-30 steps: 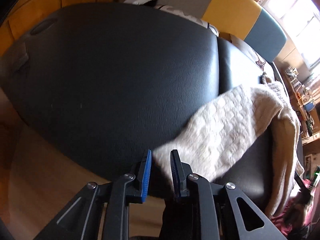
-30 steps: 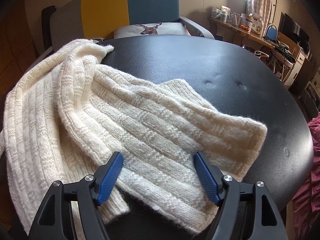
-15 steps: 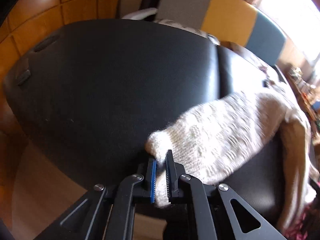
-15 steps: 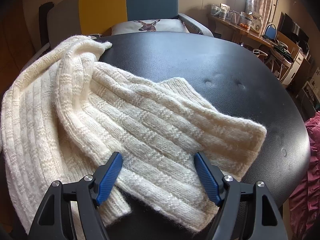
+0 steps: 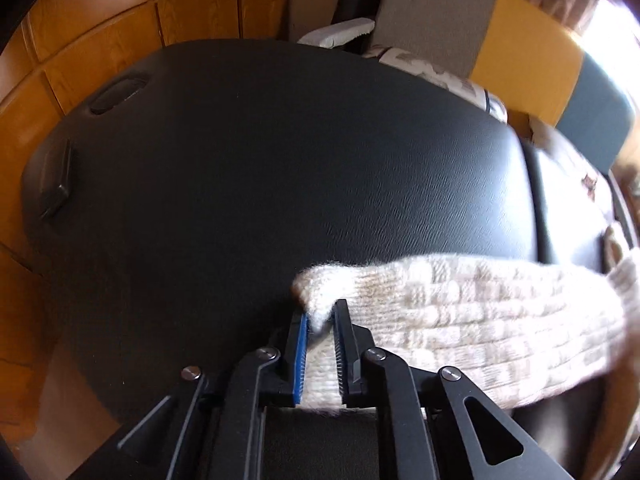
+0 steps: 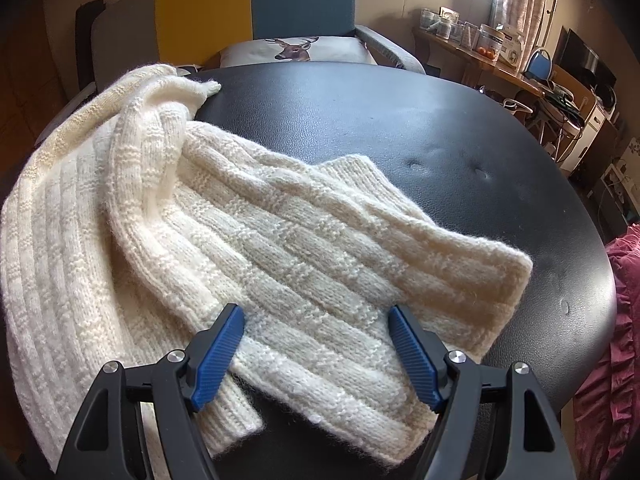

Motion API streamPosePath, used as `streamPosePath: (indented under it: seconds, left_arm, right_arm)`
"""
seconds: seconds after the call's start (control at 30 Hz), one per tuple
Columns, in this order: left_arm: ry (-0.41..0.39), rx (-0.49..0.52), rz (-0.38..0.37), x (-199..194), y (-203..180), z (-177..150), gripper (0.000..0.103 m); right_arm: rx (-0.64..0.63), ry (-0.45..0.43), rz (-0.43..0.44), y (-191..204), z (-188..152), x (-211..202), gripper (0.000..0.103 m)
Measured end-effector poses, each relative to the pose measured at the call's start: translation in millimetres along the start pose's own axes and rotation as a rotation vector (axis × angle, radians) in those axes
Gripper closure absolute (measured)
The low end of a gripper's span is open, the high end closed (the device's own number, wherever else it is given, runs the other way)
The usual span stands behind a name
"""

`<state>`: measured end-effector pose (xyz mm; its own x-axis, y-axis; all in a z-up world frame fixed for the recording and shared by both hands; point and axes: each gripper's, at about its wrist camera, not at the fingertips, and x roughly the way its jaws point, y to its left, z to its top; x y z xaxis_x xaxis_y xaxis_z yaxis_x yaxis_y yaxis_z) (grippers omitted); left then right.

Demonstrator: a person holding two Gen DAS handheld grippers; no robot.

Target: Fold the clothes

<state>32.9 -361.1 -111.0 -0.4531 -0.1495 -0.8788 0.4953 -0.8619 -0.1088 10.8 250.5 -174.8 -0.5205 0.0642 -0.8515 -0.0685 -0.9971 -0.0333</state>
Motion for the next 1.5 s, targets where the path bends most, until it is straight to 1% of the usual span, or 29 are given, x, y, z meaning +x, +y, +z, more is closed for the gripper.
streamPosePath:
  seconds: [0.07, 0.13, 0.17, 0.23, 0.27, 0.3, 0.37, 0.43, 0.5, 0.53, 0.6, 0.67, 0.7, 0.73, 0.77, 0.8, 0.83, 0.87, 0.9, 1.0, 1.03, 1.1, 1.17, 1.2, 1.23, 1.27, 1.33, 1.43, 1.5]
  left_arm:
    - [-0.045, -0.025, -0.015, -19.1, -0.3, 0.5, 0.090]
    - [-0.091, -0.048, -0.088, -46.4, 0.6, -11.7, 0.091]
    - [-0.106, -0.054, -0.132, -59.2, -0.9, -19.0, 0.091]
    - [-0.078, -0.011, -0.290, -77.9, -19.6, -44.3, 0.091]
    - [-0.061, 0.012, -0.369, -86.2, -30.6, -57.2, 0.091]
    - [-0.025, 0.047, -0.448, -89.8, -48.8, -71.5, 0.091]
    - [0.067, 0.119, -0.611, -92.9, -92.6, -101.9, 0.091]
    - [0.161, 0.157, -0.724, -87.5, -134.7, -123.7, 0.091]
    - [0.231, 0.192, -0.772, -73.6, -182.9, -131.3, 0.091]
    - [0.252, 0.215, -0.783, -71.0, -201.2, -138.1, 0.089]
    - [0.262, 0.251, -0.770, -67.2, -232.2, -147.8, 0.084]
    - [0.270, 0.287, -0.763, -60.0, -257.8, -144.9, 0.071]
    - [0.278, 0.283, -0.751, -57.2, -265.0, -144.4, 0.060]
    - [0.287, 0.278, -0.743, -55.0, -271.1, -144.5, 0.055]
    - [0.293, 0.270, -0.752, -53.9, -274.3, -144.8, 0.055]
    - [0.288, 0.272, -0.748, -48.7, -282.6, -138.0, 0.055]
    - [0.277, 0.279, -0.731, -48.7, -286.4, -139.4, 0.055]
    - [0.269, 0.287, -0.718, -48.8, -300.4, -137.6, 0.055]
    - [0.262, 0.291, -0.716, -49.9, -304.5, -141.7, 0.056]
    - [0.212, 0.322, -0.672, -53.8, -312.0, -142.0, 0.066]
    - [0.200, 0.329, -0.663, -54.2, -313.5, -140.9, 0.066]
    - [0.191, 0.321, -0.668, -52.6, -316.0, -138.0, 0.065]
    - [0.167, 0.323, -0.665, -51.8, -315.5, -134.5, 0.066]
    - [0.155, 0.326, -0.663, -51.3, -315.7, -132.8, 0.071]
    - [0.147, 0.337, -0.662, -50.7, -317.9, -130.8, 0.088]
    - [0.137, 0.348, -0.659, -50.2, -319.7, -128.9, 0.093]
    - [0.113, 0.356, -0.648, -49.6, -318.0, -125.0, 0.095]
    - [0.100, 0.342, -0.640, -48.1, -314.8, -118.2, 0.095]
    - [0.101, 0.321, -0.652, -47.1, -310.1, -113.5, 0.095]
  right_arm:
    - [0.002, -0.010, 0.002, -1.1, -2.0, -0.7, 0.026]
    - [0.006, -0.021, 0.001, -2.1, -4.2, -1.3, 0.025]
    - [0.008, -0.025, 0.000, -2.2, -4.8, -1.5, 0.025]
    - [0.009, -0.031, 0.000, -2.7, -4.9, -1.7, 0.025]
    - [0.011, -0.033, 0.002, -3.3, -4.8, -1.6, 0.025]
    - [0.013, -0.036, 0.005, -3.9, -4.7, -1.5, 0.025]
    - [0.011, -0.044, 0.008, -4.5, -5.2, -1.6, 0.025]
    - [0.008, -0.051, 0.011, -5.1, -5.7, -1.8, 0.025]
    - [0.005, -0.056, 0.017, -5.8, -6.2, -2.0, 0.025]
    - [0.000, -0.059, 0.019, -5.9, -6.3, -2.2, 0.025]
    - [-0.009, -0.062, 0.025, -6.1, -6.7, -2.5, 0.025]
    - [-0.003, -0.067, 0.040, -8.4, -6.8, -3.0, 0.025]
    - [0.004, -0.072, 0.048, -9.7, -7.0, -3.1, 0.024]
    - [0.012, -0.081, 0.055, -10.7, -7.7, -3.4, 0.024]
    - [0.018, -0.092, 0.062, -11.2, -8.7, -3.7, 0.022]
    - [0.018, -0.100, 0.064, -10.9, -9.6, -3.9, 0.022]
    - [0.013, -0.104, 0.063, -10.5, -10.1, -4.1, 0.022]
    - [0.011, -0.104, 0.062, -10.4, -10.1, -4.2, 0.022]
    - [0.012, -0.102, 0.061, -10.4, -9.8, -4.4, 0.022]
    - [0.002, -0.075, 0.064, -9.7, -6.0, -4.5, 0.022]
    - [0.011, -0.067, 0.079, -11.4, -3.7, -5.4, 0.022]
    - [0.059, -0.067, 0.144, -19.0, 1.6, -10.0, 0.022]
    - [0.122, -0.098, 0.208, -27.5, 7.0, -19.0, 0.022]
    - [0.129, -0.101, 0.215, -28.1, 11.1, -21.2, 0.022]
    - [0.125, -0.099, 0.218, -26.4, 15.6, -21.7, 0.022]
    - [0.121, -0.096, 0.221, -24.8, 20.1, -22.2, 0.022]
    - [0.097, -0.081, 0.238, -16.5, 30.0, -19.7, 0.022]
    - [0.005, -0.004, 0.204, 5.5, 44.6, -3.1, 0.022]
    - [-0.027, 0.022, 0.175, 16.7, 48.9, 7.2, 0.022]
